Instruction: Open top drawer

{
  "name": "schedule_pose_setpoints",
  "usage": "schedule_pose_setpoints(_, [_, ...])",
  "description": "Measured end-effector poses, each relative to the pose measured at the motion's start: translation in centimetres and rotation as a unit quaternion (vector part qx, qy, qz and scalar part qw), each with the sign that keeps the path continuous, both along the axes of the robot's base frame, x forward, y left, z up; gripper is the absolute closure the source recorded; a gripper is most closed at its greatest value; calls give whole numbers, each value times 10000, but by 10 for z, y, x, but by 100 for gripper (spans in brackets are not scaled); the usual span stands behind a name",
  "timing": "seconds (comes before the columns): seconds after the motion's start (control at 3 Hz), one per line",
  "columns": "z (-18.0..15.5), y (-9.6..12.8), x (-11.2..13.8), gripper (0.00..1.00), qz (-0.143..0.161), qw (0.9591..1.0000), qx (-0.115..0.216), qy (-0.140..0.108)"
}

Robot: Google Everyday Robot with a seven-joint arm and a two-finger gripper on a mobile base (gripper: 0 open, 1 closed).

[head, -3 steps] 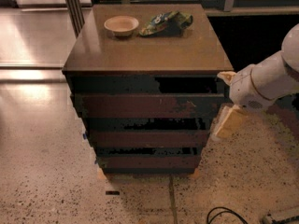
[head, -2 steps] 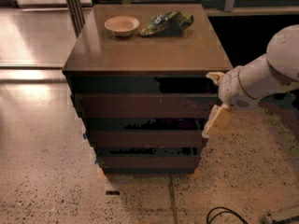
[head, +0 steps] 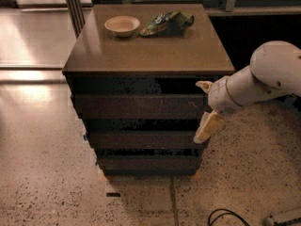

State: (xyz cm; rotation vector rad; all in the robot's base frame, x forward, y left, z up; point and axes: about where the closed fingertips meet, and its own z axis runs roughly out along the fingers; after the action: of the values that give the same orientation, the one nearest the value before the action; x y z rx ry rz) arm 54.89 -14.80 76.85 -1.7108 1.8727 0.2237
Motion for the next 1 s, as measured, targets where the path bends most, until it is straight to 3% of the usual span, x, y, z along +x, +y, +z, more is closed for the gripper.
schedule_pose_setpoints(0.67, [-68,25,13,0,248,9996,97,13])
schedule_pose_setpoints(1.0, [-84,29,28,0,275,9995,109,-64])
